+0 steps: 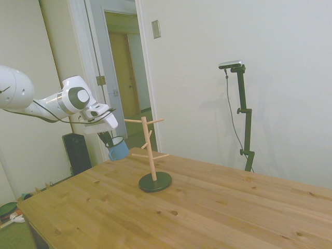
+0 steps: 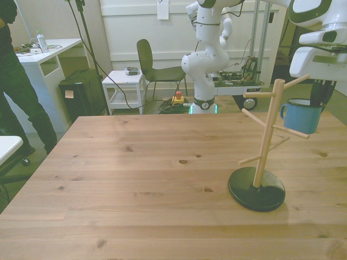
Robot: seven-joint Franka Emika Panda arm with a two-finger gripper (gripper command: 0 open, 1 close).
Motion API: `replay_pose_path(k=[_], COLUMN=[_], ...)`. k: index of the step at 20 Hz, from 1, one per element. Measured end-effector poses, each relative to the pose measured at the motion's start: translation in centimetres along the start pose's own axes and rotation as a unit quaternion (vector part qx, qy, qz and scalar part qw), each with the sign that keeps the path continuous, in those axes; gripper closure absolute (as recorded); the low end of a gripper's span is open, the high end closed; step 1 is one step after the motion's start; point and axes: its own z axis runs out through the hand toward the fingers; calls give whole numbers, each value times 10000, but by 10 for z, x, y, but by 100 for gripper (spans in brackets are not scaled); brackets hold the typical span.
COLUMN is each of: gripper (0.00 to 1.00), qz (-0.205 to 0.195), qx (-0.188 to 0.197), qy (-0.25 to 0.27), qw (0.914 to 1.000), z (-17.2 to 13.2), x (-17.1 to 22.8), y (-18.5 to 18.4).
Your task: Hang the mug
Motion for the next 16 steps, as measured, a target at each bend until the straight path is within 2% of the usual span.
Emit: replay_pose_path(k=[5, 16], gripper=[100, 100], qz=[-60, -125], qx=[116, 235], qy=[68, 109], qw=[9999, 9996], z=[-44, -106], x=[8, 46], y=[-11, -20])
